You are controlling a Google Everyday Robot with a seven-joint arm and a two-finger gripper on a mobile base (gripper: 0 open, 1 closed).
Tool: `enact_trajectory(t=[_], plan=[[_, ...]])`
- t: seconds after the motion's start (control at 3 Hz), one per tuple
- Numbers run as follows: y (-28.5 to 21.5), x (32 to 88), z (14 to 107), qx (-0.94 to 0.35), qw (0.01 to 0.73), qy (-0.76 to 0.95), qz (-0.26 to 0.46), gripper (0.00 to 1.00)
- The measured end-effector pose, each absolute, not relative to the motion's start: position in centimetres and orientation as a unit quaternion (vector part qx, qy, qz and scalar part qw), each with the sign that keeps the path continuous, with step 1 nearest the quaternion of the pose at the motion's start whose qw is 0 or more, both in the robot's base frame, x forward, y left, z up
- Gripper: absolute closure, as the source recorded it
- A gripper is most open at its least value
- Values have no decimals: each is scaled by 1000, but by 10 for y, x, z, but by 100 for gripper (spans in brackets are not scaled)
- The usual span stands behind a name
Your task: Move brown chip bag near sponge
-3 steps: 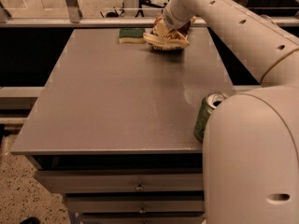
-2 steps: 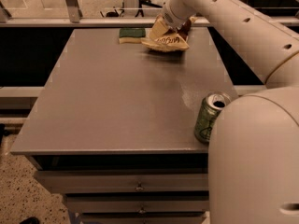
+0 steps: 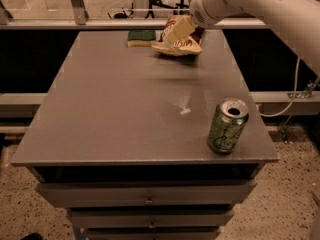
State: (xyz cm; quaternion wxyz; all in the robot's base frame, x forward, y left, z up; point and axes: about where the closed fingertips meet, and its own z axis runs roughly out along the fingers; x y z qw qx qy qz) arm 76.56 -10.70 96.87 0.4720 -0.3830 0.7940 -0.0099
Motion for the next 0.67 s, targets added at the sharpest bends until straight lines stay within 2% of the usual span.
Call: enact_trajectory(t=[0.33,0.67], plan=[[-125,714,997,-376,516,770,12,0],[-158,697,1001,-349,525,776,23,0]])
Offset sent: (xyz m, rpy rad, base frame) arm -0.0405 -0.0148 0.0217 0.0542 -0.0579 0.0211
